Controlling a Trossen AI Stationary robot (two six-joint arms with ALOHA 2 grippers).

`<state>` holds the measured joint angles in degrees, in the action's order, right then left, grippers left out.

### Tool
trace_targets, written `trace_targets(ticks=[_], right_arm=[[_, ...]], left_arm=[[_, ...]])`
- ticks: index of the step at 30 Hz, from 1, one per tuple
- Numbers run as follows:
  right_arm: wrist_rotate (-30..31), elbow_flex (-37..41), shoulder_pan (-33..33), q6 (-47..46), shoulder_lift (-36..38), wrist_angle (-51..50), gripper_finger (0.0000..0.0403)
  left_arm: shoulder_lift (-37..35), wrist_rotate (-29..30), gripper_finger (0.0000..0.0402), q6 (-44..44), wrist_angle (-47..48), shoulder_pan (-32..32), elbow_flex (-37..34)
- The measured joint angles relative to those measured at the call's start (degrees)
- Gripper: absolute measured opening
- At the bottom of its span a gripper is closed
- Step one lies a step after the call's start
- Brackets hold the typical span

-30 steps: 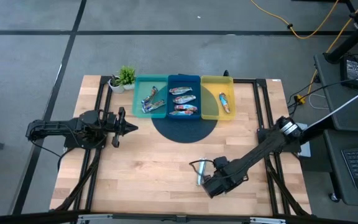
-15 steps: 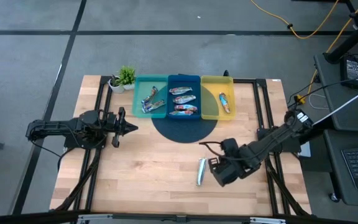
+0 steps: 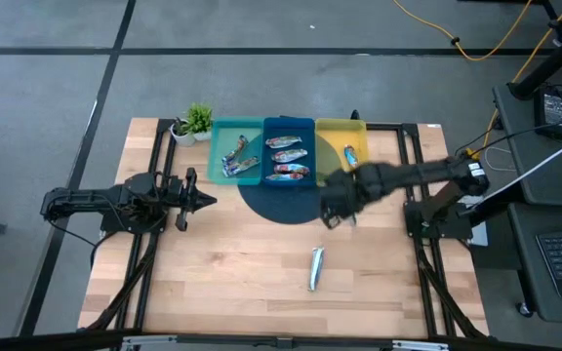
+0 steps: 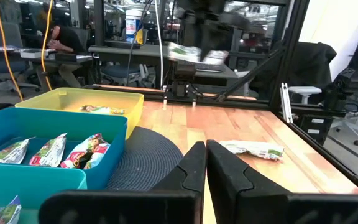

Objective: Pick and place Granola Bars by type
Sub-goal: Put the right yellow granola bar into the yellow bin

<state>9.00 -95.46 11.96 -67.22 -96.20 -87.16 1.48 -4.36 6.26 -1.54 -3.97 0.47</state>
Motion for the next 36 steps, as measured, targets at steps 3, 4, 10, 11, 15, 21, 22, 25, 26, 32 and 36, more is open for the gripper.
trace_targets(ticks=[3, 4, 10, 11, 15, 21, 22, 25, 26, 32, 36], right_arm=[[0.07, 0.00, -5.96, 10.05, 0.69, 0.62, 0.0099], [0.28, 0.02, -7.81, 13.28, 0.89, 0.64, 0.0099], [0.61, 0.02, -17.89, 29.69, 1.38, 3.27, 0.0099], [0.61, 0.02, -19.43, 32.13, 1.40, 3.98, 0.0099], [-0.07, 0.15, -25.29, 42.01, 1.40, 7.88, 0.0099], [-4.03, 3.00, -35.12, 53.08, 1.40, 15.75, 0.0099], [-5.04, 4.03, -36.77, 54.29, 1.40, 17.14, 0.0099], [-7.80, 7.25, -41.11, 56.52, 1.40, 20.99, 0.0099], [-8.49, 8.13, -42.20, 57.08, 1.40, 21.83, 0.0099], [-10.65, 10.64, -46.70, 60.51, 1.38, 24.97, 0.0099], [-10.67, 10.64, -48.17, 62.49, 1.38, 25.72, 0.0099]], left_arm=[[0.00, 0.02, 0.0004, 0.00, 0.00, 0.00, 0.01], [0.00, 0.00, 0.0004, 0.00, 0.00, 0.00, 0.00], [0.00, 0.00, 0.0008, 0.00, 0.00, 0.00, 0.00], [0.01, 0.00, 0.0008, 0.00, 0.00, 0.00, 0.01], [0.00, 0.01, 0.0005, 0.00, 0.00, 0.00, 0.01], [0.00, 0.00, 0.0006, 0.00, 0.00, 0.00, 0.00], [0.00, 0.01, 0.0007, 0.00, 0.00, 0.00, 0.00], [0.00, 0.00, 0.0008, 0.00, 0.00, 0.00, 0.00], [0.00, 0.00, 0.0008, 0.00, 0.00, 0.00, 0.01], [0.01, 0.00, 0.0004, 0.00, 0.00, 0.00, 0.01], [0.02, 0.00, 0.0007, 0.00, 0.00, 0.00, 0.00]])
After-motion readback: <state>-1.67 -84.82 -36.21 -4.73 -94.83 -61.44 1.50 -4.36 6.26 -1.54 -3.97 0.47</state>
